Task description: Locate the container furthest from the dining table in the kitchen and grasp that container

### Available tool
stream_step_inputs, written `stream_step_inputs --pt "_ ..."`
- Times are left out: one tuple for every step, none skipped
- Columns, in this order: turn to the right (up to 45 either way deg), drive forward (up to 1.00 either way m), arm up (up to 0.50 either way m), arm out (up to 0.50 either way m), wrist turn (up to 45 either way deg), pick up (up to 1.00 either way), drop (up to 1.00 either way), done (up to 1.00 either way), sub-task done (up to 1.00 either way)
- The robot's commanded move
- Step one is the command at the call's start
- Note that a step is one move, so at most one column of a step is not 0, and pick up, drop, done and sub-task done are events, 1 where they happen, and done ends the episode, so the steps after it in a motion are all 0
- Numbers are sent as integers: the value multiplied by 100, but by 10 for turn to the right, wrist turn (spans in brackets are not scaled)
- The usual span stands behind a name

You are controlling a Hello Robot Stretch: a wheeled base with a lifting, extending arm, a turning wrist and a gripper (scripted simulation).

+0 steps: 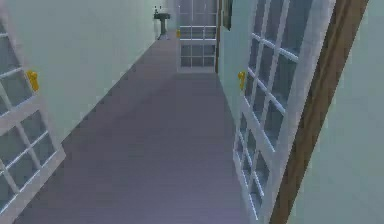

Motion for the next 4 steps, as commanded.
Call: stream_step_inputs --pt "450 0 0 0 0 0 0 0 0" --pt "450 0 0 0 0 0 0 0 0" --pt "420 0 0 0 0 0 0 0 0" --pt "0 100 0 0 0 0 0 0 0"
